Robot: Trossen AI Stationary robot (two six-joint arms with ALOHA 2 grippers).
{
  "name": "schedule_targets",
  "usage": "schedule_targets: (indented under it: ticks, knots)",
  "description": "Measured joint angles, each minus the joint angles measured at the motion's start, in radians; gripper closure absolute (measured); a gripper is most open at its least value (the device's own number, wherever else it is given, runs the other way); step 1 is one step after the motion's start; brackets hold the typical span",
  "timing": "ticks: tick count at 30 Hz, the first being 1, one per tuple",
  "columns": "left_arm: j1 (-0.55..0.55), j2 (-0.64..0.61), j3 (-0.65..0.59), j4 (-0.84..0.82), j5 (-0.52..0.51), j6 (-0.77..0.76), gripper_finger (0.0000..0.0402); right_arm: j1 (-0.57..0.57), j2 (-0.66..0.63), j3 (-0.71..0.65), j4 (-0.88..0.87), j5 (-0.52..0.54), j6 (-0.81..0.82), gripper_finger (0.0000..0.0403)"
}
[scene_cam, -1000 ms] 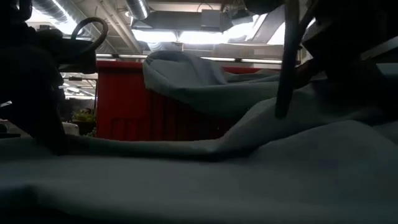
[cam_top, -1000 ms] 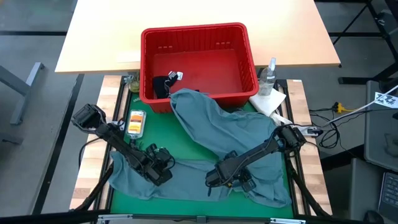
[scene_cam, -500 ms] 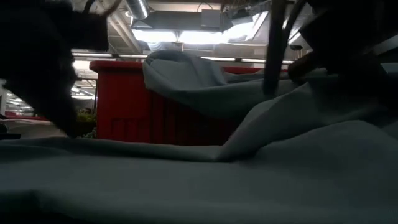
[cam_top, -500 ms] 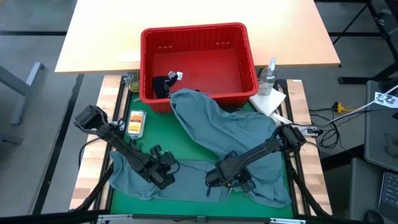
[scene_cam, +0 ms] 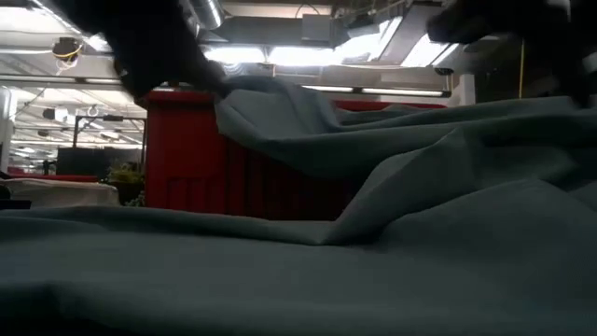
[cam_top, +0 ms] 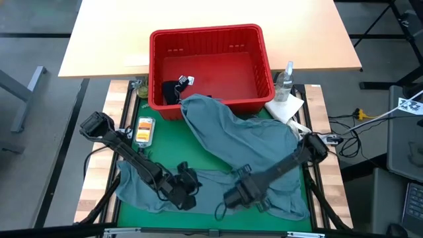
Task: Fold Laundry from Bin
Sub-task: Fold the blue pants on top of the blue shirt
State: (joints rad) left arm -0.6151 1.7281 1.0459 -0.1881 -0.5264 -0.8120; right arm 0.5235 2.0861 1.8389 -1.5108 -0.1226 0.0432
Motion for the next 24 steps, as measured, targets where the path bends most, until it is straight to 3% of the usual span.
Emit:
schedule_targets:
  ticks: [5, 13, 17, 24]
  knots:
    - [0.023, 0.075, 0.002, 0.326, -0.004, 0.154, 0.0402, 0.084, 0.003, 0.000, 0.148, 0.022, 0.051, 0.0253]
    - [0.090, 0.265, 0.002, 0.714, 0.092, 0.247, 0.0402, 0.167, 0.009, 0.000, 0.314, 0.219, 0.184, 0.0253]
    - [0.125, 0.333, 0.002, 0.780, 0.153, 0.240, 0.0402, 0.170, 0.027, -0.001, 0.343, 0.237, 0.218, 0.0253]
    - [0.185, 0.364, 0.002, 0.778, 0.152, 0.240, 0.0402, 0.170, 0.114, -0.002, 0.343, 0.191, 0.213, 0.0253]
